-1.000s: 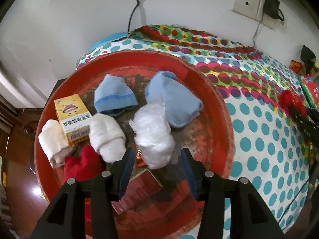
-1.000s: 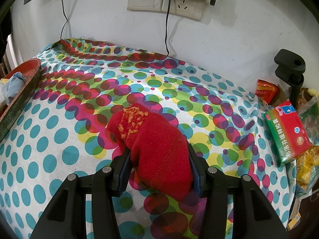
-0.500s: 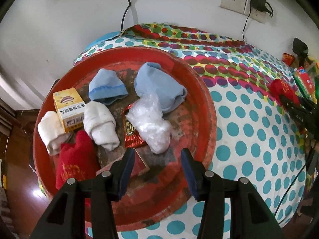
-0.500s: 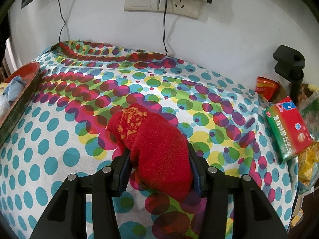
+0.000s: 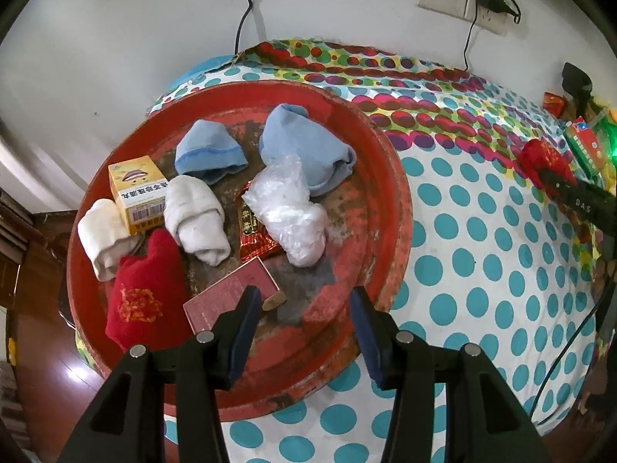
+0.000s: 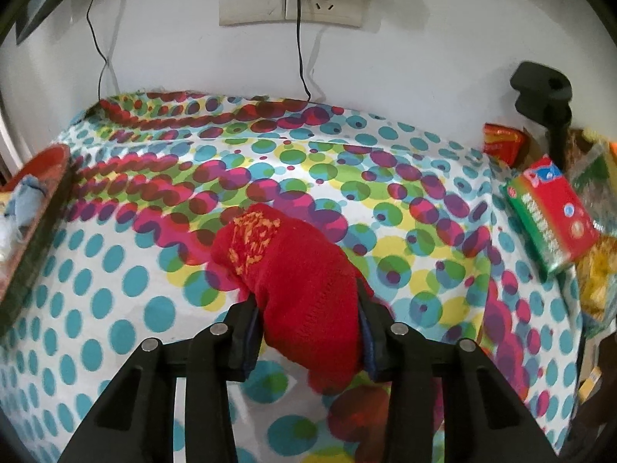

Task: Organize objects
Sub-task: 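Open the left gripper to drop the plastic bag into the tray, then carry the red sock with the right gripper to the tray and release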

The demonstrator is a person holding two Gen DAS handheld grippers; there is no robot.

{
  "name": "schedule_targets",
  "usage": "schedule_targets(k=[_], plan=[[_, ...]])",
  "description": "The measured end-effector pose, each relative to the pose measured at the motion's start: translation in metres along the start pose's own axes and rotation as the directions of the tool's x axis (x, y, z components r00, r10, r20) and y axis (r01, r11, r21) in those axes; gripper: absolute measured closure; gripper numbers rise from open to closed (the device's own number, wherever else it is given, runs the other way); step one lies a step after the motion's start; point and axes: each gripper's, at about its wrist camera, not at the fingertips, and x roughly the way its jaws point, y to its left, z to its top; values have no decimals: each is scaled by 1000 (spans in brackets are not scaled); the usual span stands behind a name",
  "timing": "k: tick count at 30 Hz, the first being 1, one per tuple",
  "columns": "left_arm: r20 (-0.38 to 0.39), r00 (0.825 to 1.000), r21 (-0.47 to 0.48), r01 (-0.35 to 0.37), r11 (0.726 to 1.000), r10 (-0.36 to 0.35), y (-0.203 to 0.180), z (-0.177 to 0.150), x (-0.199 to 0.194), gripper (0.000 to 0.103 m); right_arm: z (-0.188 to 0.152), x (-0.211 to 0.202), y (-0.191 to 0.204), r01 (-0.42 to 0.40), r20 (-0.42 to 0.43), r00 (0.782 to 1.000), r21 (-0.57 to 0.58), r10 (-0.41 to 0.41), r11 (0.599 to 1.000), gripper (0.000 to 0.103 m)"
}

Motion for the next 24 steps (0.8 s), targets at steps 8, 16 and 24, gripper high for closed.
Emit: schedule_targets(k=[8,16,24], plan=[[34,999,-21,13,1000,-13,5,-8,-13,54,-7,-13,31,-76,-6,997,0,76,997,65],[55,998,-43,11,999,-8,26,-23,-31,52,-2,-32,101,-197,-8,980,-82,197,977,65],[50,999,-122,-12,992,18,63,-36,-40,52,5,-59,181,-316,-17,948,-178,318,932,65]])
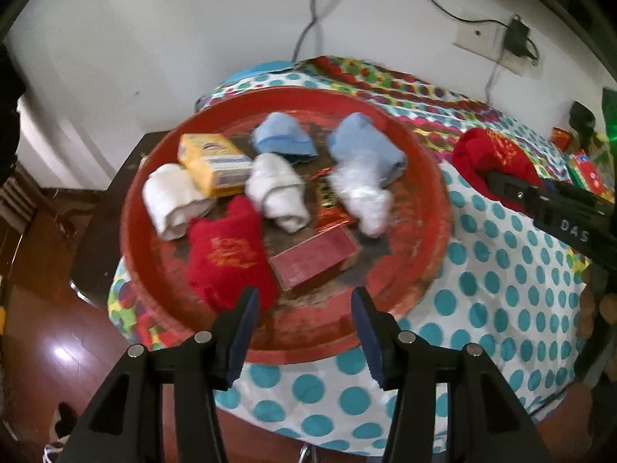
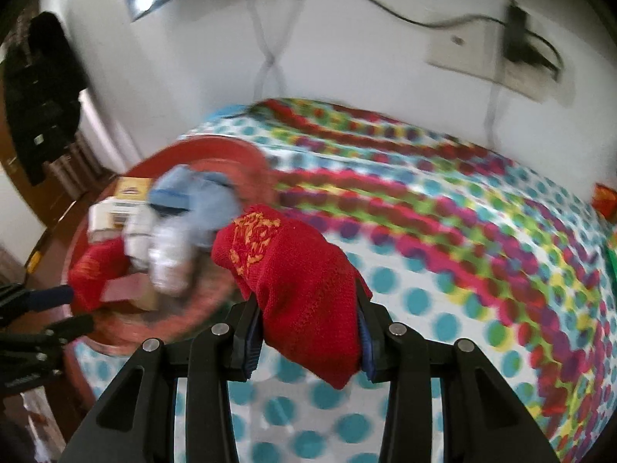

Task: Organize objects
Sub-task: 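Carry the red sock with the right gripper to the tray and release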

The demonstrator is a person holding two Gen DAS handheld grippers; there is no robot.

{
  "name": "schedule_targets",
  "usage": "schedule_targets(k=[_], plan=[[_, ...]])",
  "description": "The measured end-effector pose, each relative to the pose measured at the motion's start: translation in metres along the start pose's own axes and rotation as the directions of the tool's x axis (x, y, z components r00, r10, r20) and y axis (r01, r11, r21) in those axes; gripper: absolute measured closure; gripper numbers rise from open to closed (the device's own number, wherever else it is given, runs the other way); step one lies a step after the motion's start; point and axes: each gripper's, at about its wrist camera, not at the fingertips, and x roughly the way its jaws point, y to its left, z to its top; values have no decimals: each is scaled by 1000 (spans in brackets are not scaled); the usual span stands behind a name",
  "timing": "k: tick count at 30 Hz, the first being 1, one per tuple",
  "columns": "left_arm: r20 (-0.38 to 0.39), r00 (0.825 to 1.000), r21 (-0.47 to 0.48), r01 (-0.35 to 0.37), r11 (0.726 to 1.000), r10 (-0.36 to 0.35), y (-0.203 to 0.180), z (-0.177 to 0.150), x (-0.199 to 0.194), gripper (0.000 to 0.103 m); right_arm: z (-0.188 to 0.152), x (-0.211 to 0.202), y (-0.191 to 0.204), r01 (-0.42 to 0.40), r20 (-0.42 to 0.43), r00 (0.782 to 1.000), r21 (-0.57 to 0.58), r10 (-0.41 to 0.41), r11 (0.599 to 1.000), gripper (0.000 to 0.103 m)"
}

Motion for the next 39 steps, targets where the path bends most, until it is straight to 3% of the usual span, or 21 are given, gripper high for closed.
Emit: schedule_targets(k=[8,14,24,32,39], plan=[[22,999,-62,-22,998,23,27,-6,-7,52,15,19,60,-54,-41,998,-62,51,997,65],[23,999,-117,-45,992,48,48,-10,-9,52,21,41,95,-42,-73,997,-89,36,995,65],[-2,990,-169,-137,976,138,76,-16,-6,52,44,77,122,0,-85,996,-81,-7,997,65],[-16,992,-209,-126,970,125,89,-18,-4,52,54,96,134,72,-96,992,-72,-79,995,59],[-34,990,-230,-138,963,134,91,-18,-3,52,51,88,143,77,-80,993,-77,-83,994,53]])
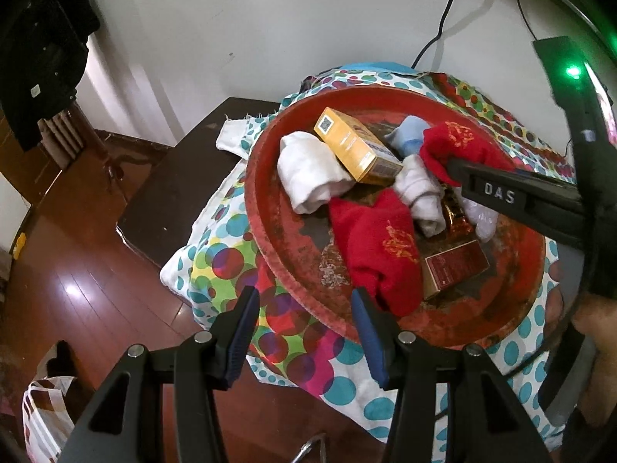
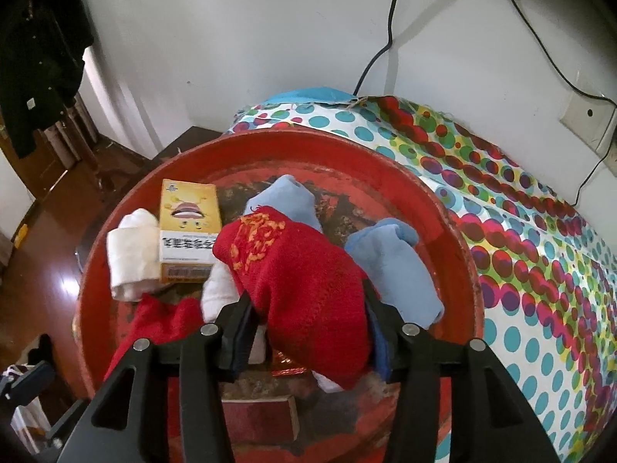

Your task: Organize objects

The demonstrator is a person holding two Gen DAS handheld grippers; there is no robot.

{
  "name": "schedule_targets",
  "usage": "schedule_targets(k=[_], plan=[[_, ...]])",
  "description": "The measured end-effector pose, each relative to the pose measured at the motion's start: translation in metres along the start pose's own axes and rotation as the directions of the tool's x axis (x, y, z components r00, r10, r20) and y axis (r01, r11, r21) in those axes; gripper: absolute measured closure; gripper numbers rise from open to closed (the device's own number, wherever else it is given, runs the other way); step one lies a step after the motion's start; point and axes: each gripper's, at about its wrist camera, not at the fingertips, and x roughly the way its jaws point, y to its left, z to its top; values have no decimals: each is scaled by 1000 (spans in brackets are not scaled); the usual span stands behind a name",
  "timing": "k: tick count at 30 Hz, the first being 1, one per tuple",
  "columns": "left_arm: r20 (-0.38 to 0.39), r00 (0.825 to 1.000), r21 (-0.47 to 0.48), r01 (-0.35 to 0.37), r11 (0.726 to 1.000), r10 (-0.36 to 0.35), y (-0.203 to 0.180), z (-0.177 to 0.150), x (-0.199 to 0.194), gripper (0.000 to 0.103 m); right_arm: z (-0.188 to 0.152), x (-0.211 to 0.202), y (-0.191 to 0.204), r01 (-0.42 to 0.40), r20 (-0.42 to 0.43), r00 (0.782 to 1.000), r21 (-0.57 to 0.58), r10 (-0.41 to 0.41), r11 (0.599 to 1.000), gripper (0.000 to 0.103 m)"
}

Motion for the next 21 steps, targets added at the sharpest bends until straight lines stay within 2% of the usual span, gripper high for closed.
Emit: schedule_targets(k=[3,5,8,11,16,21], plan=[[-5,1000,-15,8,1000,-8,3,0,1,52,-2,-10,3,5,8,1000,-9,-5,1000,45],[-8,1000,-24,12,1000,-12,5,-1,1,52,-6,-23,2,19,25,1000,-4,-19,1000,30],[-7,1000,-31,13,999,-13,6,-1,0,52,-11,-40,1,41,41,998,-9,-40,999,20],[0,1000,-24,-3,1000,3,4,-2,-1,52,-21,-54,-1,72,32,997,-34,-71,997,13],[3,1000,-27,-2,1000,2,3,-1,-2,52,-43,-74,-6,117,2,993,-64,-117,991,8],[7,1000,-24,5,1000,-4,-5,2,-6,52,-63,-91,-10,117,-26,993,-56,-118,992,5]])
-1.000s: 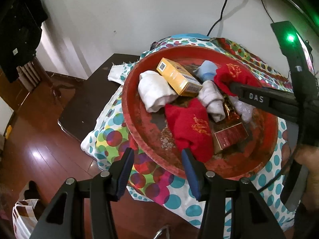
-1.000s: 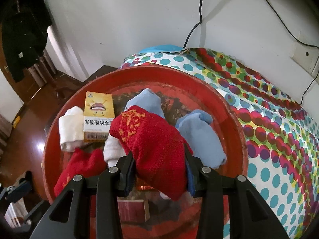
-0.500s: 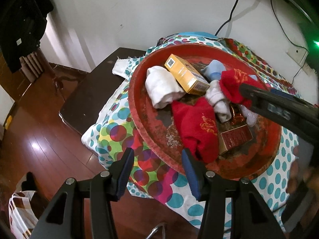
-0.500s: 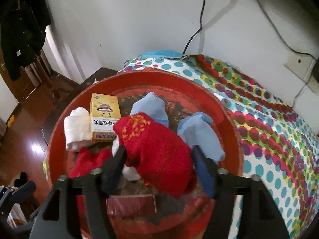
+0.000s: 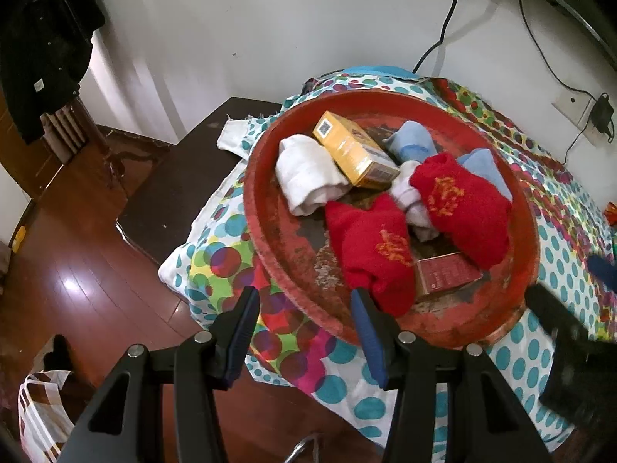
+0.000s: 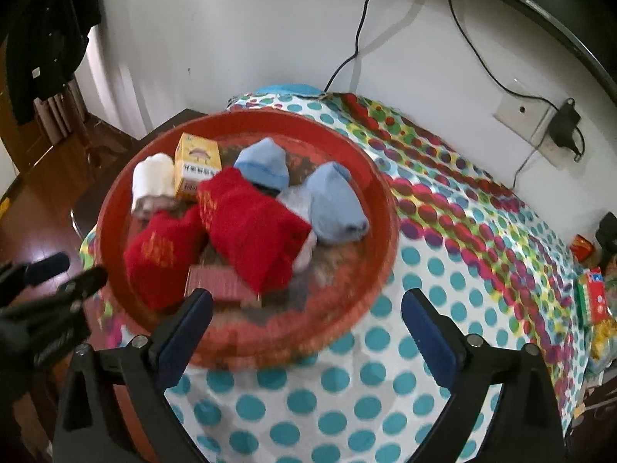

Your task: Organize objects

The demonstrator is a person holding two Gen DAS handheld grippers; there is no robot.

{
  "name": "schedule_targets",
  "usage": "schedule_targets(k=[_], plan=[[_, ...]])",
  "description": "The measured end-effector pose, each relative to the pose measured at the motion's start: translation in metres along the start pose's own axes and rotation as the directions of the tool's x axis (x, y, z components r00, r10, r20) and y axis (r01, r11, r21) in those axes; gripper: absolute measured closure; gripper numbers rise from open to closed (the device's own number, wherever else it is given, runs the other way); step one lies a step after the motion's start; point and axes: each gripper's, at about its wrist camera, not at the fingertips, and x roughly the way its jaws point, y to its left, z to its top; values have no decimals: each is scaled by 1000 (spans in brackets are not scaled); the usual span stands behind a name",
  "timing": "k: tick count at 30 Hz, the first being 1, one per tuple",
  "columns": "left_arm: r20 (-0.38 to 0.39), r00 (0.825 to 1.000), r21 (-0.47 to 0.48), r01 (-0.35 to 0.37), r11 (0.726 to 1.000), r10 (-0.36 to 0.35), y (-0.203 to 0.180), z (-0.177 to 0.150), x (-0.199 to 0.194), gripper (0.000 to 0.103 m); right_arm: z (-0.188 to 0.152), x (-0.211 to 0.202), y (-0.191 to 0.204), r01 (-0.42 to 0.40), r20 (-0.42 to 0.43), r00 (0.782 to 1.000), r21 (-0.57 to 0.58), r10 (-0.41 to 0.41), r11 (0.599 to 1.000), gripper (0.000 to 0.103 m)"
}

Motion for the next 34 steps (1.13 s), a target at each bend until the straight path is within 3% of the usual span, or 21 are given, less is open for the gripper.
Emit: schedule_targets(k=[13,24,34], plan=[[6,1000,47,4,999,-4,-24,0,-11,52,-24,-7,-4,-91,-62,994,56,94,994,4],[19,998,84,54,995,-55,-37,-1,-19,52,-27,-8,-6,-103,-67,992,64,108,993,4],[19,999,102,44,994,-46,-42,-1,-21,52,-30,-9,-7,-109,-81,990,62,113,992,4]])
